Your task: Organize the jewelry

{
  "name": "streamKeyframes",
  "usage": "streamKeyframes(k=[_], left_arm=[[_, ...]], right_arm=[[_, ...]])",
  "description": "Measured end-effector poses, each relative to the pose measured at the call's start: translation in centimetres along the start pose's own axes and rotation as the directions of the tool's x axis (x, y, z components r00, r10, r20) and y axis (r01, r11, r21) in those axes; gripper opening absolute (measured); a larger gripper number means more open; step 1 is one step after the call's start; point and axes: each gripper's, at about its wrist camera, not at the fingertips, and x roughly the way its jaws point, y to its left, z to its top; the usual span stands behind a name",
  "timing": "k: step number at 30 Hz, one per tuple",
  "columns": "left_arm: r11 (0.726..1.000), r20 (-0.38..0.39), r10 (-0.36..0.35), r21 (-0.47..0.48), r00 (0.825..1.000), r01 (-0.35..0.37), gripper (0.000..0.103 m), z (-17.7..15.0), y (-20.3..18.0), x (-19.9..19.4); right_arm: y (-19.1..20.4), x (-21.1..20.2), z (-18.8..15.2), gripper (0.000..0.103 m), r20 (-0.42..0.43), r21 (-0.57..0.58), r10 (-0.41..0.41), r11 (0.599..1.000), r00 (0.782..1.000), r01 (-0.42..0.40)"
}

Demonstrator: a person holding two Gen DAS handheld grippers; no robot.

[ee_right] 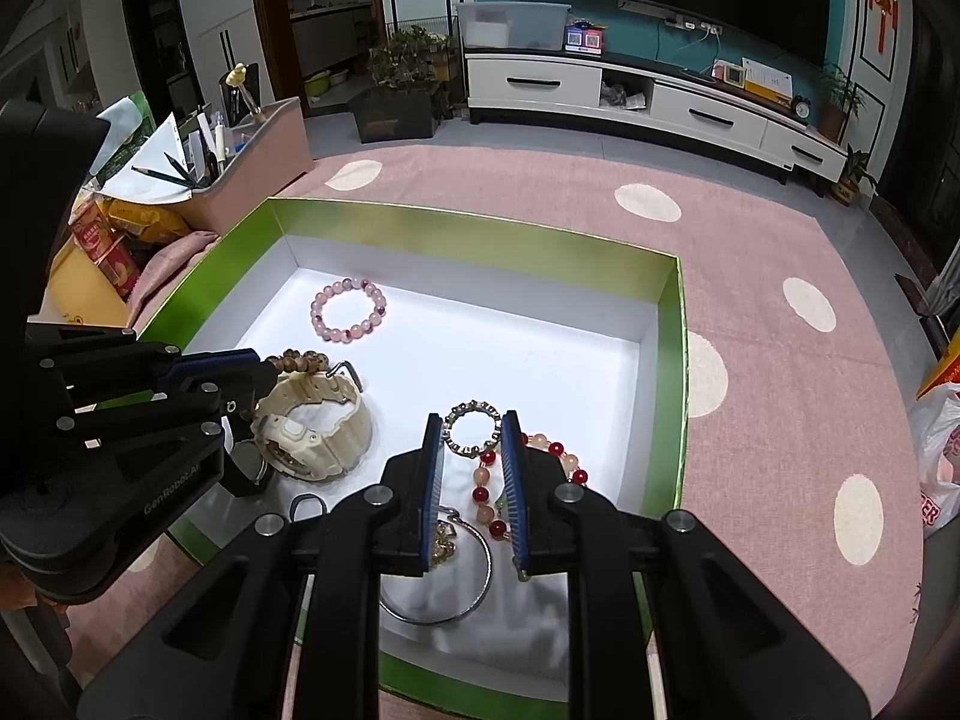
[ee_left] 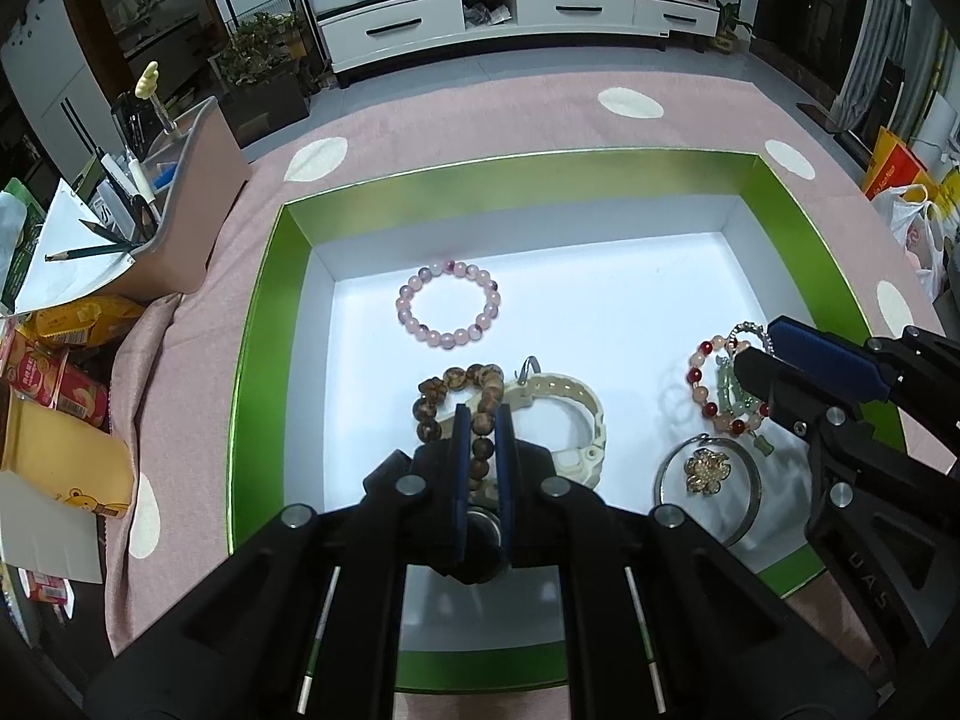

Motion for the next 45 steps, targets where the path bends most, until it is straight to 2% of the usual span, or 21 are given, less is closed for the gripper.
streamKeyframes(k=[16, 18, 20, 22, 24, 25, 27, 28, 29, 31, 32, 33, 34, 36, 39, 42, 45], left_arm=[[1.0, -0.032, 0.011, -0.001, 0.999, -0.011, 0.009, -0.1, 0.0, 0.5], [1.0, -0.029, 0.006, -0.006, 1.0, -0.007, 0.014, -0.1, 0.1, 0.2], [1.0, -0.025, 0.005, -0.012, 1.0, -0.006, 0.027, -0.1, 0.2, -0.1], [1.0, -0.018, 0.001, -0.016, 1.0, -0.001, 0.033, -0.1, 0.3, -0.6], [1.0, -0.013, 0.001, -0.023, 1.0, -0.001, 0.049, -0.1, 0.5, -1.1], [1.0, -0.007, -0.003, -0.029, 1.0, 0.003, 0.057, 0.0, 0.6, -1.5], [0.999, 0.005, -0.008, -0.04, 1.0, 0.008, 0.062, 0.1, 0.9, -2.3], [0.999, 0.008, -0.01, -0.048, 1.0, 0.01, 0.072, 0.2, 1.2, -2.8], [0.998, 0.015, -0.011, -0.056, 1.0, 0.012, 0.078, 0.3, 1.4, -3.4], [0.998, 0.035, -0.007, -0.061, 0.999, 0.009, 0.08, 0.4, 1.7, -4.6], [0.998, 0.045, -0.002, -0.065, 0.999, 0.005, 0.087, 0.5, 2.0, -5.4], [0.998, 0.048, -0.001, -0.07, 0.999, 0.004, 0.091, 0.6, 2.1, -6.0], [0.997, 0.053, -0.004, -0.073, 0.999, 0.008, 0.093, 0.8, 2.3, -6.8], [0.997, 0.061, 0.012, -0.081, 0.998, -0.007, 0.099, 1.3, 2.7, -8.5], [0.995, 0.066, 0.029, -0.099, 0.997, -0.023, 0.101, 2.0, 3.3, -10.7], [0.993, 0.065, 0.051, -0.107, 0.997, -0.044, 0.101, 2.7, 3.6, -12.4], [0.995, 0.061, 0.044, -0.094, 0.997, -0.038, 0.101, 3.6, 3.7, -13.9]], right_arm=[[-0.1, 0.6, -0.1, 0.019, -0.028, 0.01, -0.004, 1.0, 1.0, 0.005], [-0.1, 0.4, -0.1, 0.019, -0.026, 0.015, -0.004, 1.0, 1.0, 0.005], [-0.2, 0.1, -0.1, 0.019, -0.022, 0.017, -0.006, 1.0, 1.0, 0.006], [-0.2, -0.3, 0.0, 0.019, -0.015, 0.021, -0.008, 1.0, 1.0, 0.008], [-0.2, -0.8, 0.0, 0.021, -0.009, 0.023, -0.009, 1.0, 1.0, 0.01], [-0.3, -1.2, 0.1, 0.024, -0.007, 0.026, -0.012, 1.0, 1.0, 0.012], [-0.5, -1.8, 0.2, 0.041, -0.003, 0.029, -0.017, 0.999, 1.0, 0.017], [-0.6, -2.3, 0.3, 0.042, 0.005, 0.03, -0.024, 0.999, 1.0, 0.024], [-0.6, -2.7, 0.3, 0.045, 0.009, 0.03, -0.03, 0.999, 1.0, 0.029], [-0.9, -3.7, 0.7, 0.059, 0.016, 0.037, -0.043, 0.998, 0.999, 0.042], [-1.0, -4.2, 0.8, 0.069, 0.019, 0.044, -0.049, 0.998, 0.999, 0.049], [-1.2, -4.7, 1.0, 0.076, 0.022, 0.052, -0.056, 0.997, 0.998, 0.055], [-1.3, -5.4, 1.4, 0.079, 0.021, 0.062, -0.061, 0.996, 0.998, 0.06], [-1.5, -6.3, 2.0, 0.091, 0.012, 0.07, -0.073, 0.995, 0.997, 0.072], [-1.6, -8.2, 3.1, 0.101, 0.003, 0.086, -0.091, 0.992, 0.996, 0.09], [-1.5, -9.9, 4.3, 0.102, -0.022, 0.101, -0.114, 0.988, 0.993, 0.115], [-1.3, -11.3, 5.7, 0.102, -0.035, 0.109, -0.146, 0.983, 0.989, 0.149]])
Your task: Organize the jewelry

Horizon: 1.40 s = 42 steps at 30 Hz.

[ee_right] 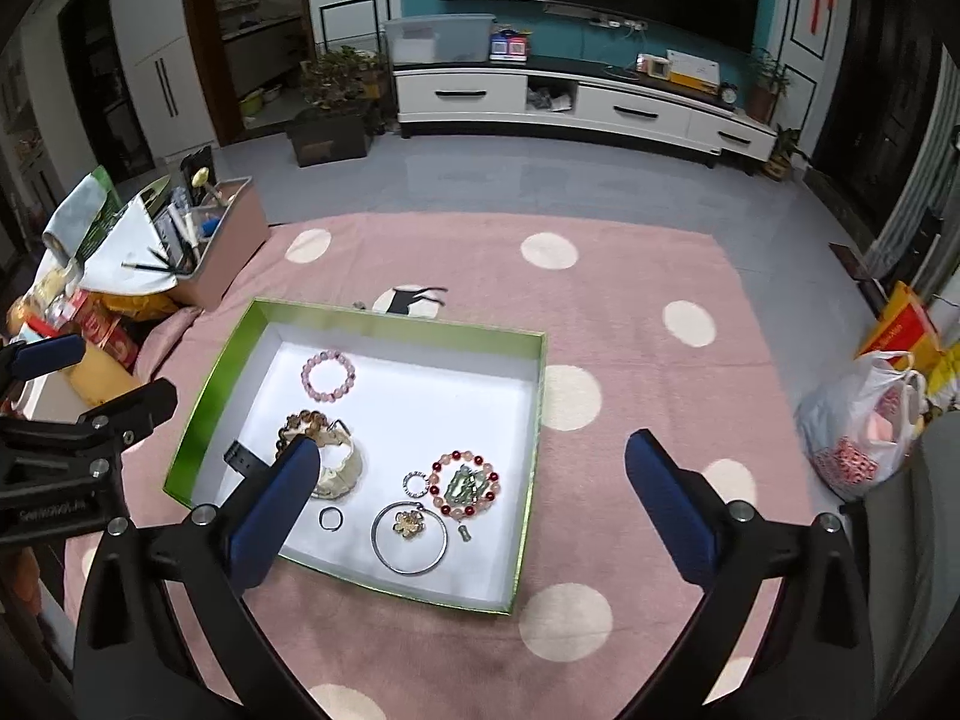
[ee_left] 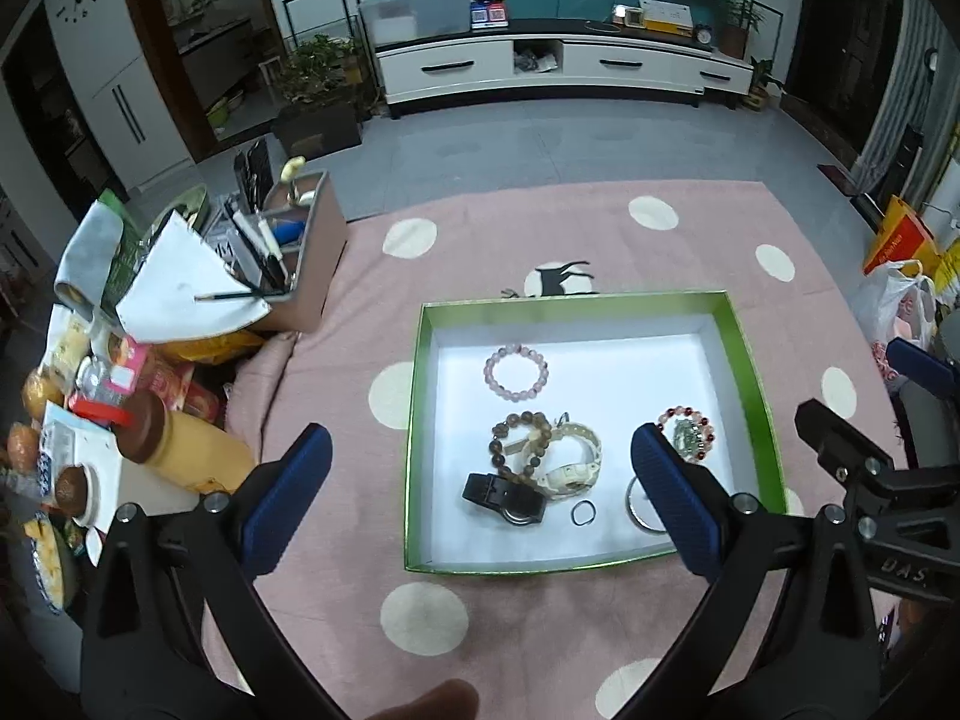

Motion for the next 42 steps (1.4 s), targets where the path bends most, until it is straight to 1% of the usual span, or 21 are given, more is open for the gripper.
streamKeyframes(k=[3, 6, 8, 13, 26, 42], left_arm=[[1.0, 0.013, 0.002, 0.005, 1.0, -0.002, 0.101, 1.1, 0.2, -1.2], [1.0, -0.009, 0.011, -0.005, 1.0, -0.011, 0.101, 2.0, 0.5, -1.5], [1.0, -0.009, 0.024, -0.005, 1.0, -0.024, 0.101, 2.3, 0.7, -1.5], [0.999, -0.011, 0.02, -0.031, 1.0, -0.02, 0.101, 2.8, 1.5, -0.9], [0.999, -0.043, 0.029, -0.043, 0.999, -0.031, 0.101, 2.5, 1.9, 1.3], [0.998, -0.061, 0.044, -0.044, 0.997, -0.047, 0.101, 1.9, 2.2, 2.3]], right_arm=[[0.0, -1.3, 1.2, 0.102, -0.003, 0.016, -0.018, 1.0, 1.0, 0.018], [0.1, -2.2, 2.5, 0.102, -0.002, 0.03, -0.016, 0.999, 1.0, 0.016], [0.2, -2.3, 3.1, 0.102, -0.004, 0.027, -0.023, 0.999, 1.0, 0.024], [0.6, -1.5, 3.6, 0.102, -0.009, 0.021, -0.033, 0.999, 0.999, 0.034], [1.6, 0.9, 3.5, 0.102, -0.047, 0.01, -0.031, 0.999, 0.998, 0.032], [1.4, 2.2, 2.9, 0.102, -0.053, 0.019, -0.04, 0.999, 0.998, 0.042]])
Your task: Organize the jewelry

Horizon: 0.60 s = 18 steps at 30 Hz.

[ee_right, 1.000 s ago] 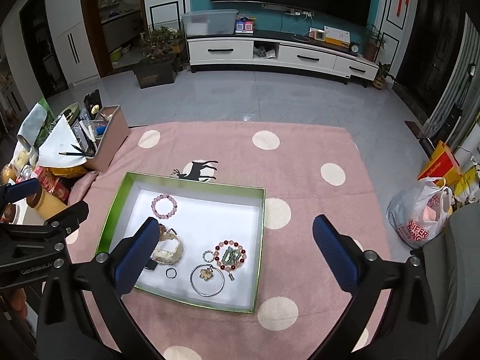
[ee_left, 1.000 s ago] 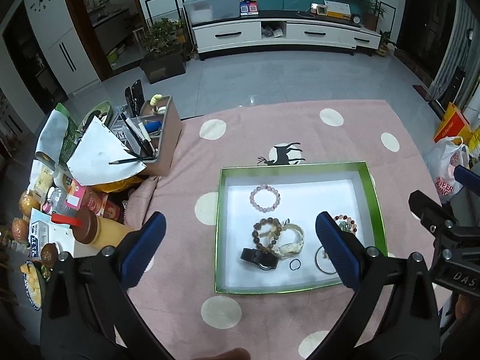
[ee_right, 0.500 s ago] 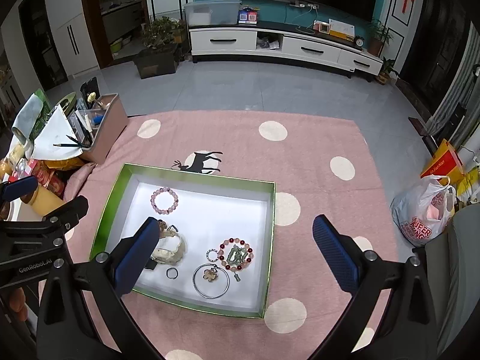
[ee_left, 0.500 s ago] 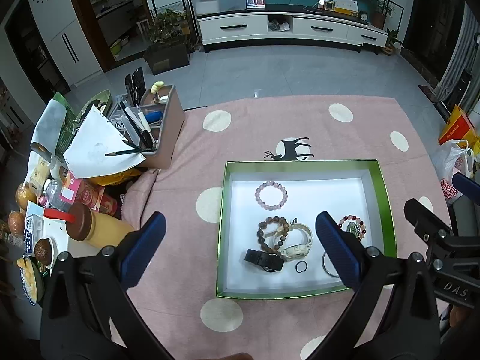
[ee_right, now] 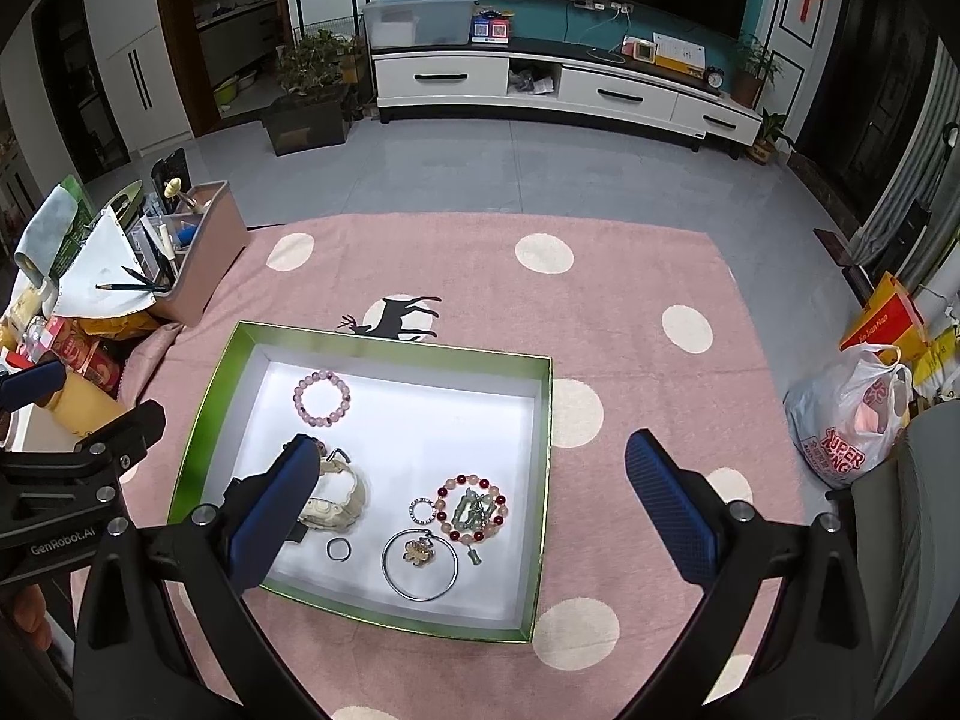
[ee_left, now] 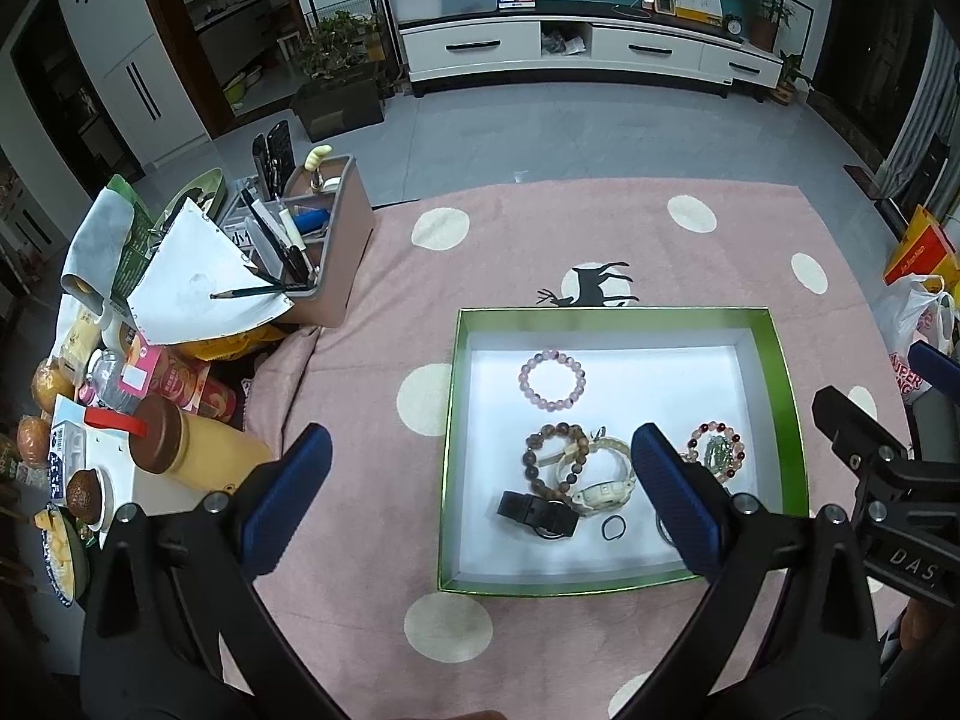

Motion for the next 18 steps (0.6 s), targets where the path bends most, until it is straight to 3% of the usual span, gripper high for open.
streamKeyframes(k=[18], left_arm=[[1.0, -0.013, 0.015, -0.005, 1.0, -0.015, 0.101, -0.43, 0.01, 0.28]], right_arm=[[0.14, 0.04, -0.15, 0.102, 0.001, 0.0, 0.011, 1.0, 1.0, -0.011]])
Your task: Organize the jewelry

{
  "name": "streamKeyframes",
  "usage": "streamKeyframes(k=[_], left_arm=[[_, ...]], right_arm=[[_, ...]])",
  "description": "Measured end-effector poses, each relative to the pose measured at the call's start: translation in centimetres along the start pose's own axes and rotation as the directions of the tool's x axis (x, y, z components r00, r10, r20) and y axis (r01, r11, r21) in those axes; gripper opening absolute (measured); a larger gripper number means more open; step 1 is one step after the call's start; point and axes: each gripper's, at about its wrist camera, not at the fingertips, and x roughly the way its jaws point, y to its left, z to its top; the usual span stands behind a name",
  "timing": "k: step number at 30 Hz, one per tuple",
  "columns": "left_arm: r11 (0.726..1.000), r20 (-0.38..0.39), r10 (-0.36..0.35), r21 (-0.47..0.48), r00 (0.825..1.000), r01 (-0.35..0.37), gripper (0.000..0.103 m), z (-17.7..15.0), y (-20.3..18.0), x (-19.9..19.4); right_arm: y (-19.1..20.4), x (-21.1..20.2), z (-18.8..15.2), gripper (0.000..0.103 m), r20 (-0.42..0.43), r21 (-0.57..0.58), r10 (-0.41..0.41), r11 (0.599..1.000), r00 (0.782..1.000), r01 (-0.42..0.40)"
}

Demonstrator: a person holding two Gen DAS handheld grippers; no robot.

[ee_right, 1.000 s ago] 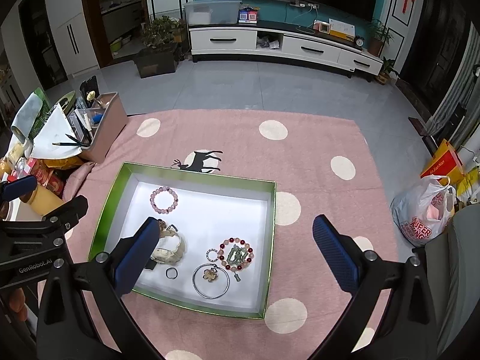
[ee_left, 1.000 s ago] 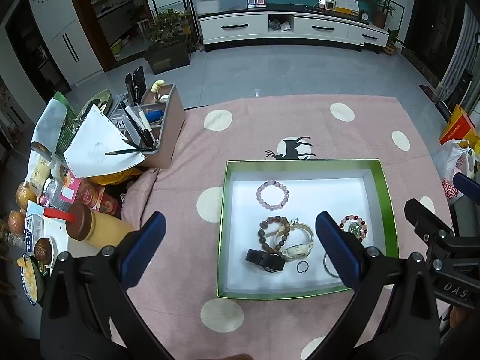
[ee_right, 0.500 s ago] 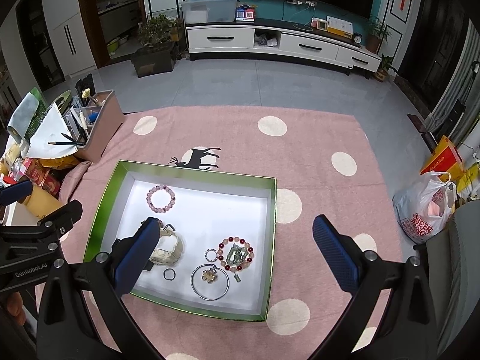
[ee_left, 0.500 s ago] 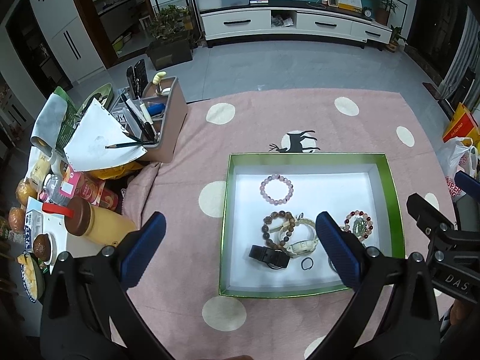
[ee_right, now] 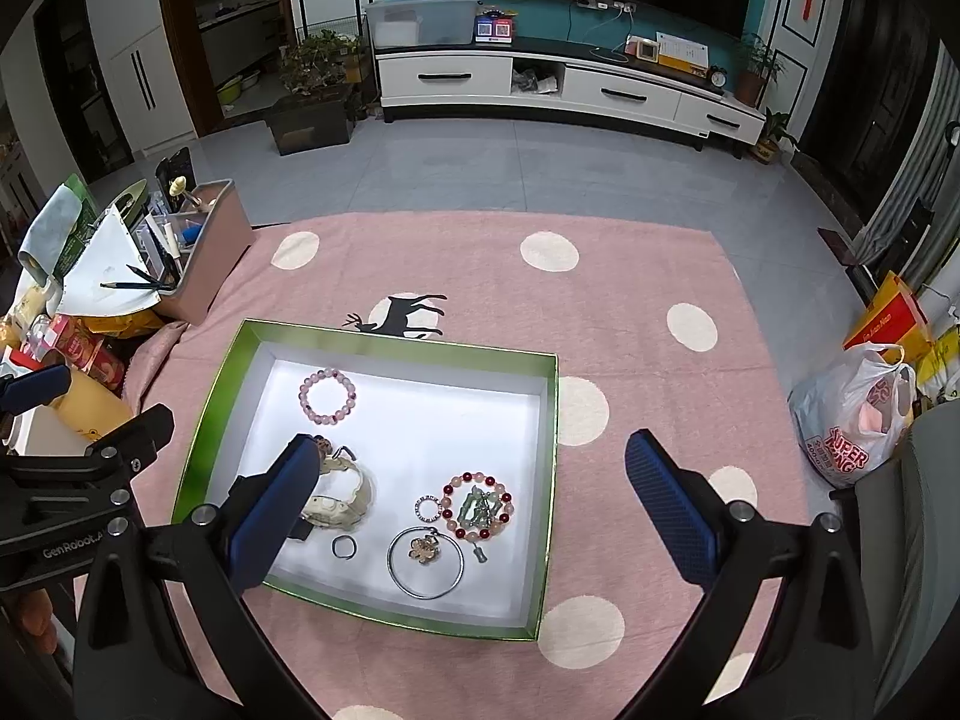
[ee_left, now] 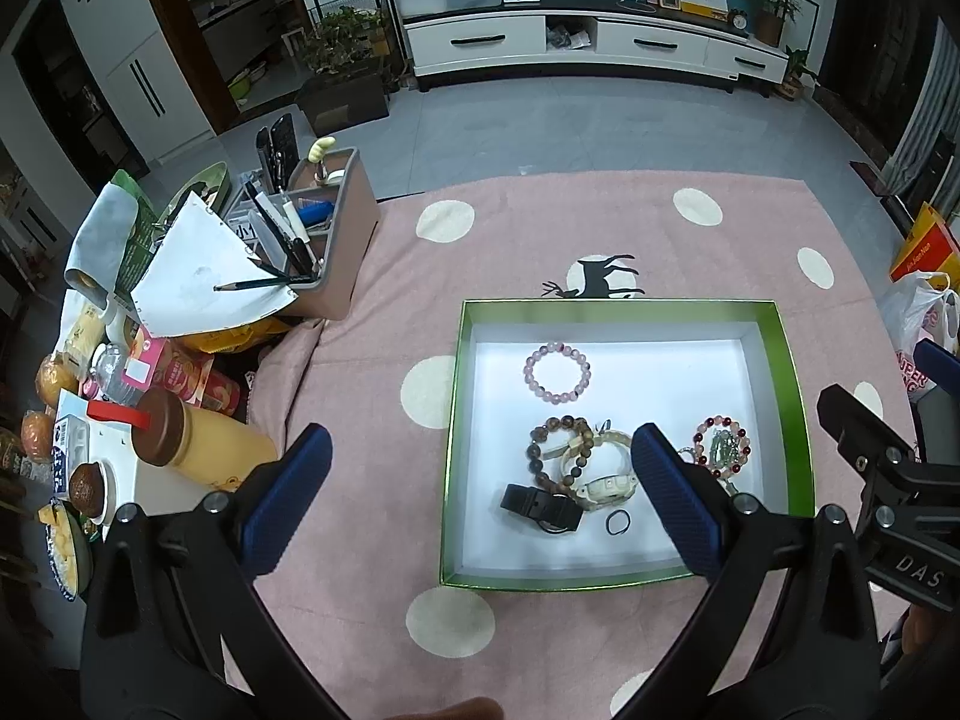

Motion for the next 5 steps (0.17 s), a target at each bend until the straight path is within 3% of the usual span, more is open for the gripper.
streamKeyframes(k=[5], left_arm=[[1.0, -0.004, 0.003, 0.0, 1.0, -0.003, 0.101, -0.11, 0.11, -0.01]], right_arm=[[0.07, -0.05, -0.04, 0.102, 0.0, 0.001, -0.003, 1.0, 1.0, 0.003]])
